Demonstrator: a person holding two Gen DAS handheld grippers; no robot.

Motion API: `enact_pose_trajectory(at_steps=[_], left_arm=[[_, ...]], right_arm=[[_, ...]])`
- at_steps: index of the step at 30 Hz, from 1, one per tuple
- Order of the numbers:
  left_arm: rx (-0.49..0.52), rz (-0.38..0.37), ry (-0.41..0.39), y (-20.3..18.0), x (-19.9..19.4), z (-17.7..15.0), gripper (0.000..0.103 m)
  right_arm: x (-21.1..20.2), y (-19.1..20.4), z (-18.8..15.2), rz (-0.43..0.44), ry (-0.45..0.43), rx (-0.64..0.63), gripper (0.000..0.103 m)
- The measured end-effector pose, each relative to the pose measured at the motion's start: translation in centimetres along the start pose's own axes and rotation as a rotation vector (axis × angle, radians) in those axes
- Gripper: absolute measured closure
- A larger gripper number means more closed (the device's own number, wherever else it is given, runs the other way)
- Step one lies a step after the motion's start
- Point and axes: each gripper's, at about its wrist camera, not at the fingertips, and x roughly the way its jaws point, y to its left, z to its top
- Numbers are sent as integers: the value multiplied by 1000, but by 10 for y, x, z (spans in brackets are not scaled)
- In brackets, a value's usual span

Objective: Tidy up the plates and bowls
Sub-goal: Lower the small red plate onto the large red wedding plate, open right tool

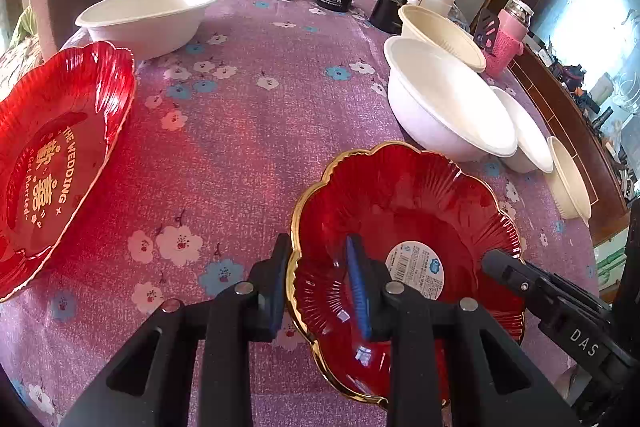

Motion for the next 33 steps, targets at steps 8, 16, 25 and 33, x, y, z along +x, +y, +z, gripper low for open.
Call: enact_pose_trajectory(at_steps=[8, 16, 25, 33], left_arm=[[-68, -20, -96, 21, -39, -6, 77], [-194, 47, -252, 84, -102, 10, 77], [-351, 196, -311, 185, -122, 30, 76], [-387, 238, -233, 225, -85, 45, 76]], right_arm=[[-25, 32, 3, 16, -90, -69, 83], [-19, 111, 26, 100, -114, -179, 83], [35, 229, 47, 159, -54, -345, 83], [105, 256, 56, 147, 57, -345, 83]])
